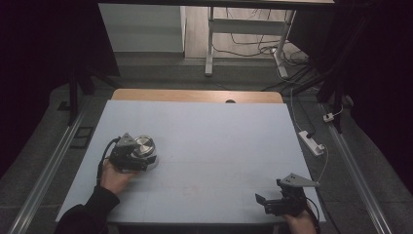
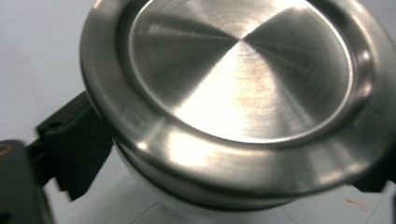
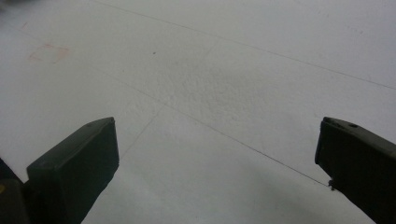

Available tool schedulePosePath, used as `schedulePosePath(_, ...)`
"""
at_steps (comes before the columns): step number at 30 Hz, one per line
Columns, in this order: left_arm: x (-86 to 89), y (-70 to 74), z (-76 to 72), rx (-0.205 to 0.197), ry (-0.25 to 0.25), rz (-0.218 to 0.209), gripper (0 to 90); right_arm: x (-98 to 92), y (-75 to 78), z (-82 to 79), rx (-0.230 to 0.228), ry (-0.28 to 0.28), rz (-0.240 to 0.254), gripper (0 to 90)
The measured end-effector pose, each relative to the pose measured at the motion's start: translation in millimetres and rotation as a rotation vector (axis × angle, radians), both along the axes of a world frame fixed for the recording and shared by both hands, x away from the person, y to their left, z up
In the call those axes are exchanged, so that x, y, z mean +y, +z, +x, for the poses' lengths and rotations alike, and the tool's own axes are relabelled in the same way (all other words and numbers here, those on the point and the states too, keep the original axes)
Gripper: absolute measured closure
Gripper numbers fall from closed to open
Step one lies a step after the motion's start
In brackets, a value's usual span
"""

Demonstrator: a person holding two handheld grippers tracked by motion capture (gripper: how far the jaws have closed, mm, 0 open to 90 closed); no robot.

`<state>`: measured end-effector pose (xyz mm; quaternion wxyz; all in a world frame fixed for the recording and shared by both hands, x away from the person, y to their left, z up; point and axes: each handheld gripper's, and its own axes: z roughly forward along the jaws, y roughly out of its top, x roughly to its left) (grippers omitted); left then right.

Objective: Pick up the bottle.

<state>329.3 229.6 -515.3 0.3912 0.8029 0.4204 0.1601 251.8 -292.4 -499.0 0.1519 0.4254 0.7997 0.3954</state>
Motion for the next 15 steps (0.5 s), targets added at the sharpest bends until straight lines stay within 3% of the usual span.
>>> schedulePosePath(2, -0.1, 0.2, -0.5, -0.001, -0.002, 0.008, 14.3, 0.1, 0.0, -0.1, 0.001, 0.0, 0.0, 0.0)
schedulePosePath(15, -1.8, 2.7, -0.6, 0.011, 0.004, 0.027, 15.2, 0.4, 0.1, -0.3, -0.001, 0.001, -0.002, 0.0)
